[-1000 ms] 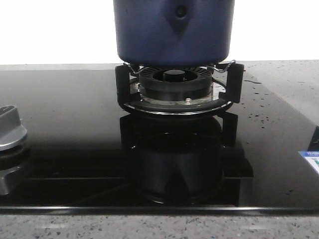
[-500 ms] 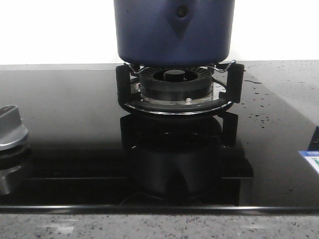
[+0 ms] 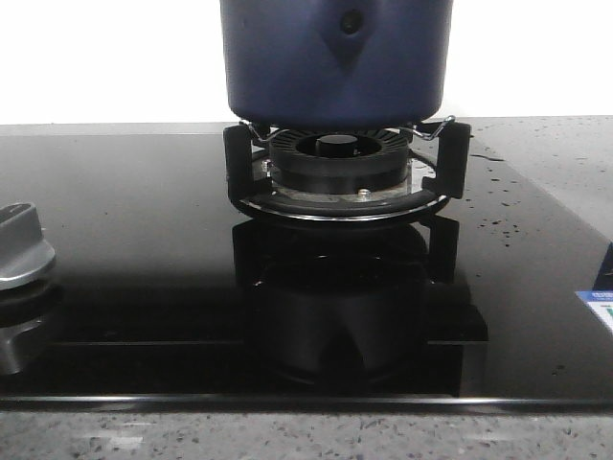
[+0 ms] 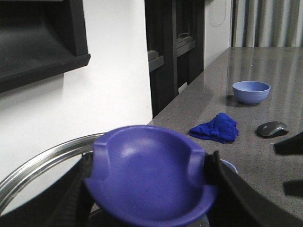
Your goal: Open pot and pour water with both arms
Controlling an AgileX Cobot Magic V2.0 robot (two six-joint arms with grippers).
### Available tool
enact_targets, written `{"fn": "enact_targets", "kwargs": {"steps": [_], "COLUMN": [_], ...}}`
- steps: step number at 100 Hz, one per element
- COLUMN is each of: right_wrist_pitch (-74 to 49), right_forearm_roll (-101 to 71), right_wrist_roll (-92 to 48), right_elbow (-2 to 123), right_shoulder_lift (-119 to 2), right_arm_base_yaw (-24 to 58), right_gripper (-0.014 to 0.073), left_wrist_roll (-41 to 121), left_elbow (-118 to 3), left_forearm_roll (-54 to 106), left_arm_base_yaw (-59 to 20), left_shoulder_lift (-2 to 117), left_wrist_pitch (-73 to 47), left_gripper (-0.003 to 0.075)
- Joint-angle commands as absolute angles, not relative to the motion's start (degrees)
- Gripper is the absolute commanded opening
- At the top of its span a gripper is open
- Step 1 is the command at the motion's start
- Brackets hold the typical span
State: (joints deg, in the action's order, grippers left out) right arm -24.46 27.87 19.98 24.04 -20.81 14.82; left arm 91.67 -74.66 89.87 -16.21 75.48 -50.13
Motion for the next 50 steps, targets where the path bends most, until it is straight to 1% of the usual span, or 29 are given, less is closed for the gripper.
{"fn": "enact_targets", "kwargs": {"steps": [1,17,38,50], "right_wrist_pitch": [-16.76,-11.94,-4.86,0.00], "right_forearm_roll": [29.90,30.11,30.10,26.69], "right_wrist_roll": [21.01,23.46,23.61,23.61], "right_elbow": [22.76,21.33,21.33,21.33], "right_shoulder_lift": [-22.75,-24.89,-30.04,-34.10], "right_arm_base_yaw": [14.32,10.94,3.16,-0.86], "right_gripper": [0.0584,0.0584,0.0584,0.0584], "left_wrist_roll": [91.01,91.01,91.01,91.01], "left_elbow": [-76.19,-76.19,-76.19,-76.19], "left_forearm_roll": [94.74,94.74,94.66,94.66], "left_arm_base_yaw": [-16.19,-16.19,-16.19,-16.19], "left_shoulder_lift": [72.81,71.74,71.74,71.74], "left_wrist_pitch": [-50.21,-50.21,-50.21,-50.21], "left_gripper": [0.0262,0.0262,0.0262,0.0262]}}
